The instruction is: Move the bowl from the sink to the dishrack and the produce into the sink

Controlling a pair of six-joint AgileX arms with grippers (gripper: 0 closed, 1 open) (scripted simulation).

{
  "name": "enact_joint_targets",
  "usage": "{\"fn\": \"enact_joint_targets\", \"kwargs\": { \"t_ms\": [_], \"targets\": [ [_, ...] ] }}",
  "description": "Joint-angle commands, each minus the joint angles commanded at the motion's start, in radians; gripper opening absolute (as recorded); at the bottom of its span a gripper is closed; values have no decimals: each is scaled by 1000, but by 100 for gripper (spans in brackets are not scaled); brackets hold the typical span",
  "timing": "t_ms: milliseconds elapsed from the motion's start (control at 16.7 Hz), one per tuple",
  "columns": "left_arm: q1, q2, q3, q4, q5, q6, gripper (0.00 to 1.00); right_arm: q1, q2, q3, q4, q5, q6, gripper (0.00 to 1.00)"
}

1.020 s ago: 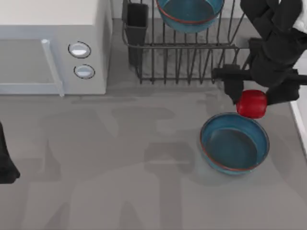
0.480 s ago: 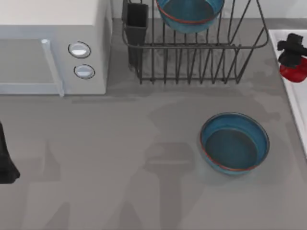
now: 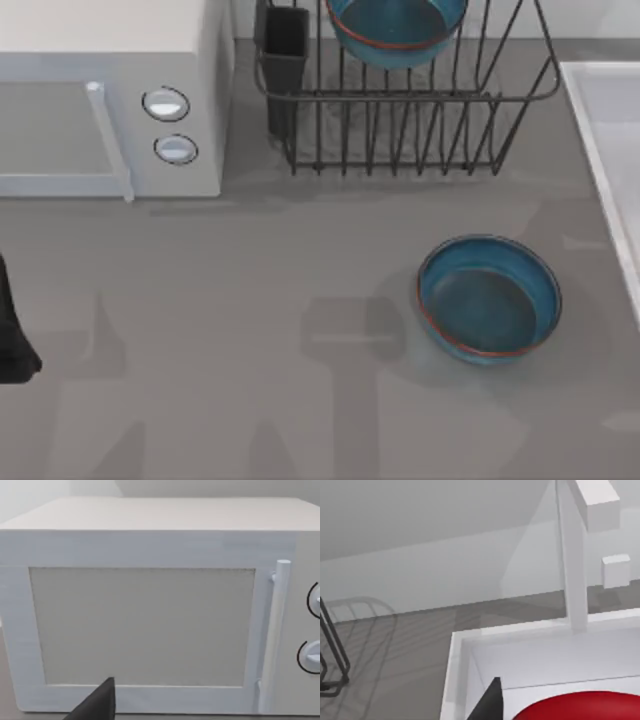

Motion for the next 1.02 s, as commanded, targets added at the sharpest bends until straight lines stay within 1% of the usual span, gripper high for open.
{"fn": "enact_joint_targets", "kwargs": {
  "t_ms": [180, 300, 420, 840, 1020],
  "targets": [
    [0, 0, 0, 0, 0, 0, 100, -100, -74, -104, 198, -51, -55, 0],
    [0, 0, 0, 0, 0, 0, 100, -145, -114, -151, 277, -73, -81, 0],
    [0, 0, 0, 0, 0, 0, 100, -166, -134, -172, 315, -84, -93, 0],
    [0, 0, 0, 0, 0, 0, 100, -164, -118, -171, 330, -83, -92, 0],
    [0, 0, 0, 0, 0, 0, 100, -168, -19, -181, 431, -85, -93, 0]
  ]
}}
